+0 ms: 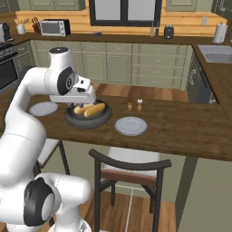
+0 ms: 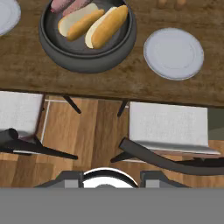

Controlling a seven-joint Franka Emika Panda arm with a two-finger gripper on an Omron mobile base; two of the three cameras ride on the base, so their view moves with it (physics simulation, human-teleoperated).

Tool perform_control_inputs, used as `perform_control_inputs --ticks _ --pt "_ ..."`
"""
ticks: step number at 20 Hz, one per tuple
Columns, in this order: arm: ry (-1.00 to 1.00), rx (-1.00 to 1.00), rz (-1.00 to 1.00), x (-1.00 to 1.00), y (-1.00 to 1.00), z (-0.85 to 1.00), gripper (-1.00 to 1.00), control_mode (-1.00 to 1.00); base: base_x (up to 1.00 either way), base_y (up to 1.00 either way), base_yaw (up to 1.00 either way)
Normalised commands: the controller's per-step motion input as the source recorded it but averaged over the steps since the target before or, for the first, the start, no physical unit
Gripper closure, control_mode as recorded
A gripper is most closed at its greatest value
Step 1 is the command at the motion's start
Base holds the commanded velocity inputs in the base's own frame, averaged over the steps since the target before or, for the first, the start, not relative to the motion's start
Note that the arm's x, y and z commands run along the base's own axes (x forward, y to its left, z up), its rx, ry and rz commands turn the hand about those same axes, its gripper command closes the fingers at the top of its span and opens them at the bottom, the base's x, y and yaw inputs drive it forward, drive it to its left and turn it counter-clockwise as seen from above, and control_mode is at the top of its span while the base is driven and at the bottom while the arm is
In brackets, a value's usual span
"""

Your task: Place one bun and one sausage from the bowl on each plate.

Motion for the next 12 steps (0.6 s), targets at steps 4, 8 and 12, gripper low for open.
perform_control_inputs --ticks 4,8,12 --pt "-0.02 -0.05 -0.10 0.38 0.36 -0.08 -1.00 -1.00 0.00 0.00 0.00" --pt "-0.03 -0.10 -0.21 0.97 0.57 -0.24 -1.00 -1.00 0.00 0.00 0.00" --pt "0.04 -0.03 -0.04 0.78 0.16 -0.43 -1.00 -1.00 0.00 0.00 0.00"
